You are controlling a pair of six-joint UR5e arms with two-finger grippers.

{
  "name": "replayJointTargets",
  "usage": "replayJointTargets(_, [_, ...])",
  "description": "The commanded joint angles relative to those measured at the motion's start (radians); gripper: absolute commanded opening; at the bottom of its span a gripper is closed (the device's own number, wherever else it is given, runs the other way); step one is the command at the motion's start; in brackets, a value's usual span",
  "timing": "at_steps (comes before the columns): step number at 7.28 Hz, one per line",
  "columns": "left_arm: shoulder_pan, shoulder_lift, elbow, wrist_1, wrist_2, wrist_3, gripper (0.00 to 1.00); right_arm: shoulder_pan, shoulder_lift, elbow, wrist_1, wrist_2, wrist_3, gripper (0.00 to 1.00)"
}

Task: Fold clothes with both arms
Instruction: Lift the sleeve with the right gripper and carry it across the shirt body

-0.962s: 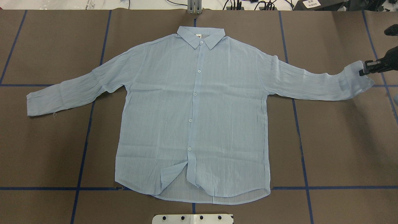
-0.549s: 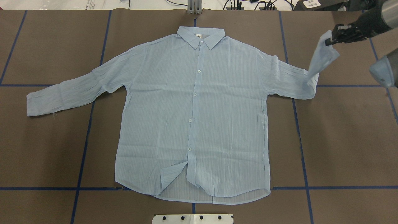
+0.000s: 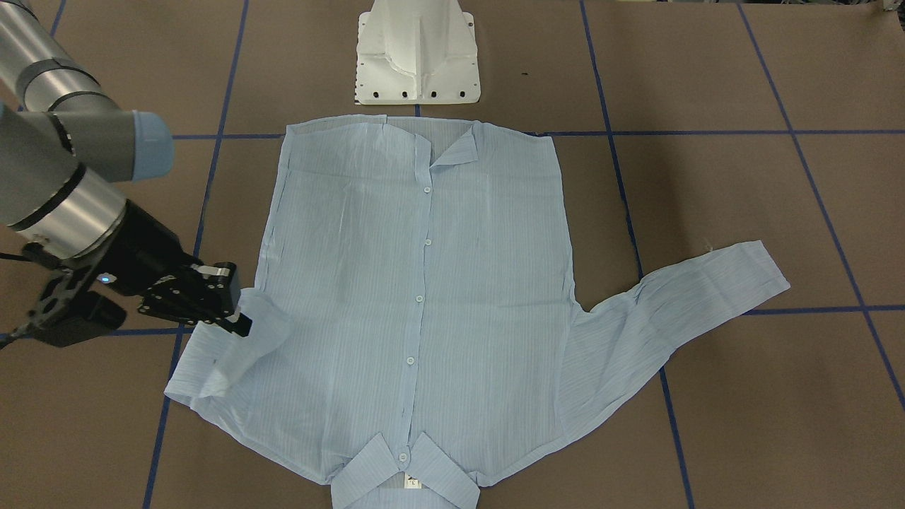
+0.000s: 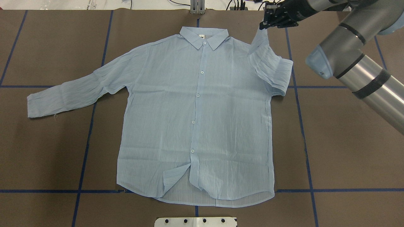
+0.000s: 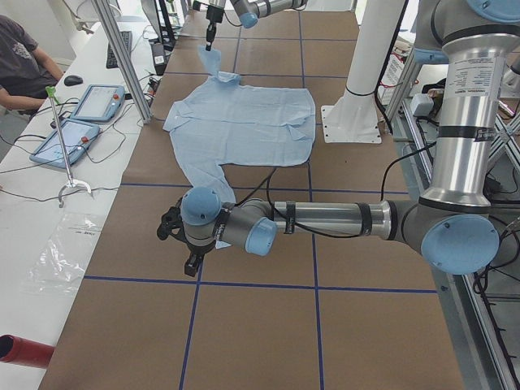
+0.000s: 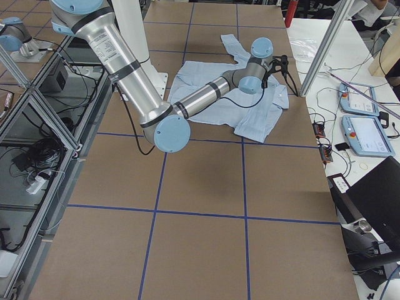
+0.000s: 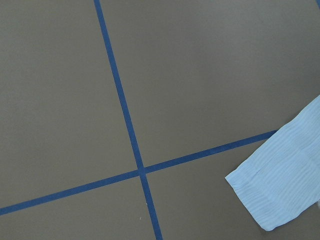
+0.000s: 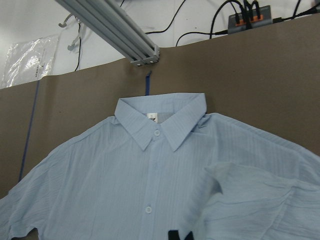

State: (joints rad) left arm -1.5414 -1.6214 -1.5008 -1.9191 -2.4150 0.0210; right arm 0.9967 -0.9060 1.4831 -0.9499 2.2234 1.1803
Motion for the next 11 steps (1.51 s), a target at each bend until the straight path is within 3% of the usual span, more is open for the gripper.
replayJointTargets(1, [0.0,0.0,0.011,-0.008,0.001,-0.001,0.99,-0.148,0.129,-0.029,-0.026,-0.156,0.002,0.0])
replayJointTargets(3, [0.0,0.0,0.014,-0.008,0.002,-0.001,0.99,-0.239,0.295,-0.259,-0.02,-0.246,-0.013,0.0])
replayJointTargets(5, [0.001,-0.002,0.016,-0.008,0.002,-0.001,0.99,-0.286,0.357,-0.424,-0.018,-0.28,-0.085,0.0])
replayJointTargets(7, [0.0,-0.002,0.016,-0.008,0.002,-0.001,0.99,-0.338,0.542,-0.703,-0.012,-0.364,-0.106,0.0])
replayJointTargets(8, [0.0,-0.002,0.016,-0.009,0.002,-0.001,0.99,-0.368,0.587,-0.714,0.005,-0.426,-0.107,0.98])
replayJointTargets(11, [0.0,-0.002,0.042,-0.032,0.002,-0.001,0.99,-0.377,0.615,-0.715,0.049,-0.468,-0.096,1.0])
